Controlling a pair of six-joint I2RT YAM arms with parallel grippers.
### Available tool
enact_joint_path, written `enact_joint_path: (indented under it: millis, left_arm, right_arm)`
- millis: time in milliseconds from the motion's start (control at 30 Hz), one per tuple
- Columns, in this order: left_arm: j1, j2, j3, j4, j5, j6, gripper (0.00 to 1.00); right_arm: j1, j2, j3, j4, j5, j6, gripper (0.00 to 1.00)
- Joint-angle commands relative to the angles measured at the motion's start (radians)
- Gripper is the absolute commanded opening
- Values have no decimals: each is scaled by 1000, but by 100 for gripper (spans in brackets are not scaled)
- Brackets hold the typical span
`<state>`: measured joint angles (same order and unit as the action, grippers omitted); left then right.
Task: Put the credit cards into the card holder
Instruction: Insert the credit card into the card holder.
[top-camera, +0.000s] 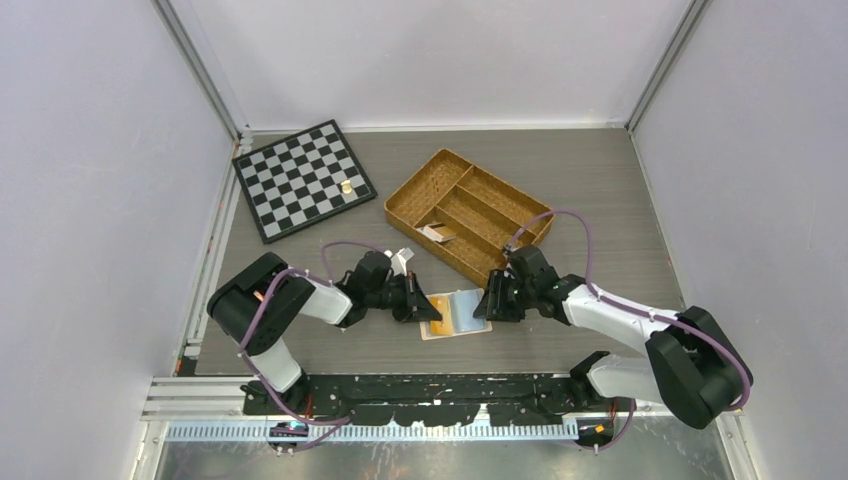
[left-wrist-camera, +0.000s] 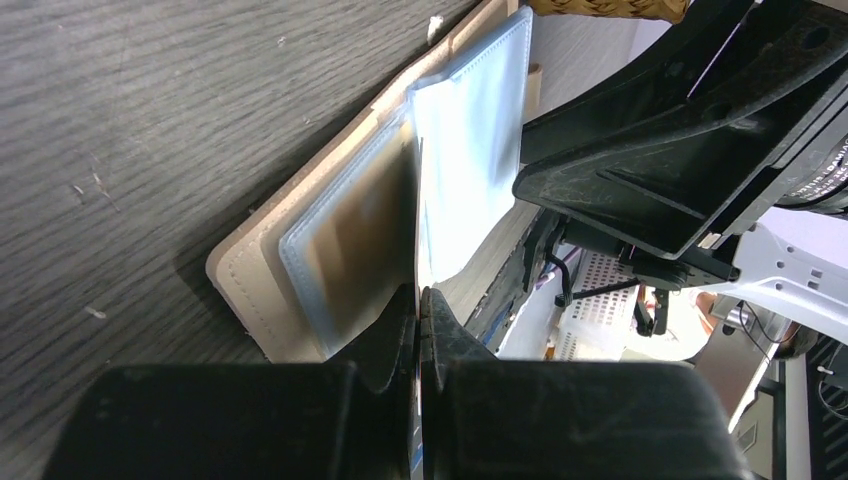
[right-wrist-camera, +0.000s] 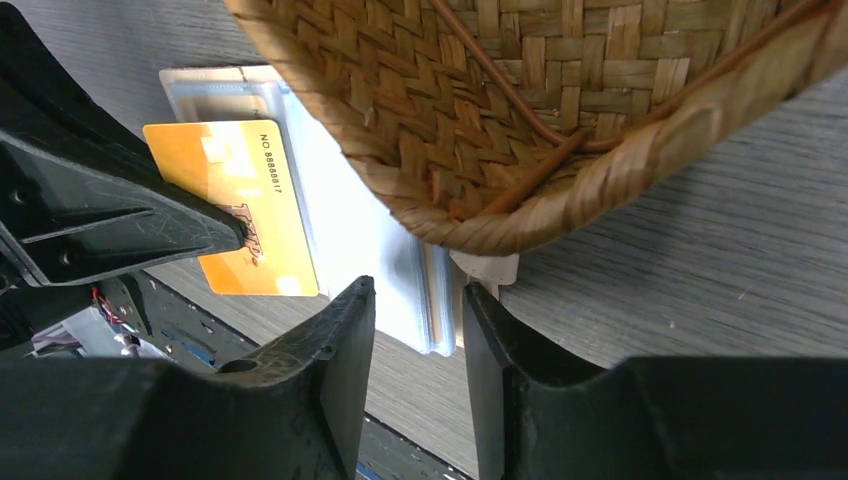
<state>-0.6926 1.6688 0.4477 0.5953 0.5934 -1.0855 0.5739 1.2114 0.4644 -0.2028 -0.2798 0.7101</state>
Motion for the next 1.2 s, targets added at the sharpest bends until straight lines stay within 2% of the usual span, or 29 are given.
enact_joint_path:
  millis: [0, 267, 600, 700, 1000, 1167]
  left_arm:
    - [-4, 21, -16, 84, -14, -6, 0]
    - [-4, 71, -29, 140, -22, -26, 0]
    - [-4, 101, -48, 201, -31, -50, 0]
    - [-5, 99, -48, 205, -31, -53, 0]
    - [-4, 77, -59, 203, -33, -62, 0]
    - [-4, 45, -62, 186, -24, -79, 0]
  right_arm:
    - [3, 30, -9, 80, -16, 8, 40]
    - [3, 39, -23, 131, -42, 44, 31]
    - [3, 14, -73, 246, -92, 126, 27]
    - [2, 19, -84, 253, -79, 143, 22]
    - [2, 0, -76, 156, 14, 139, 2]
    - [2, 14, -60, 103, 48, 118, 1]
